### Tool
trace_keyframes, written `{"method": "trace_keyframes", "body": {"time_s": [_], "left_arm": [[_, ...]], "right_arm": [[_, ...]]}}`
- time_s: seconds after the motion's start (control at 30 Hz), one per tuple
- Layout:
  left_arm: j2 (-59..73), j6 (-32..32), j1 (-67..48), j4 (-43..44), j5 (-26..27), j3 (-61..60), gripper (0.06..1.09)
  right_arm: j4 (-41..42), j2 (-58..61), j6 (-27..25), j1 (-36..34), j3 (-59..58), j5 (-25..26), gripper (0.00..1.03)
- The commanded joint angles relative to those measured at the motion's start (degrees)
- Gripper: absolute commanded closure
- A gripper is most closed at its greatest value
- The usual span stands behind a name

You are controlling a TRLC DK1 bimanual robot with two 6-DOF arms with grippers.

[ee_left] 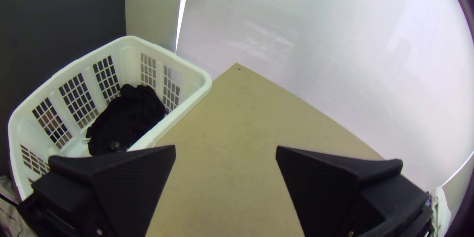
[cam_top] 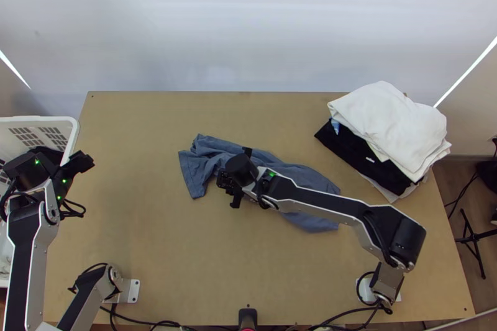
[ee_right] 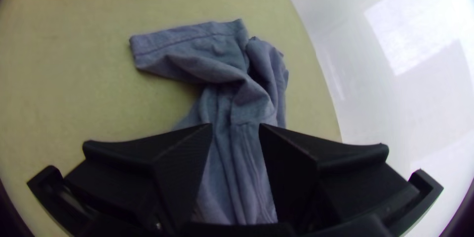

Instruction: Fold the t-shirt

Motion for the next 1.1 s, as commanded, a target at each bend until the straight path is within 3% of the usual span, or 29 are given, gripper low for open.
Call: {"method": "trace_keyframes", "body": {"time_s": [0.0, 0.37, 0.77, 0.8, 0.9, 1.0, 1.07], "left_arm": [[0.0, 0.1, 0.0, 0.0, 0.0, -0.3, 0.1], [0.0, 0.1, 0.0, 0.0, 0.0, -0.1, 0.1], [0.3, 0.4, 0.0, 0.0, 0.0, -0.1, 0.1], [0.3, 0.4, 0.0, 0.0, 0.0, -0.1, 0.1], [0.3, 0.4, 0.0, 0.0, 0.0, 0.0, 0.1], [0.3, 0.4, 0.0, 0.0, 0.0, 0.0, 0.1], [0.3, 0.4, 0.1, 0.0, 0.0, 0.0, 0.1]], "right_arm": [[0.0, 2.6, -0.4, -0.7, 2.3, 0.1, 0.57], [0.3, 5.4, -1.1, -2.0, 3.9, 0.0, 0.57], [6.3, 7.2, -3.9, -4.0, 3.0, 0.1, 0.57], [7.2, 7.3, -4.0, -4.1, 2.8, 0.1, 0.6], [9.8, 7.7, -4.8, -4.3, 2.9, 0.0, 0.99], [9.8, 6.5, -4.3, -4.3, 2.1, -0.2, 1.0], [8.9, 4.8, -1.1, -4.6, 2.4, -0.2, 1.0]]}}
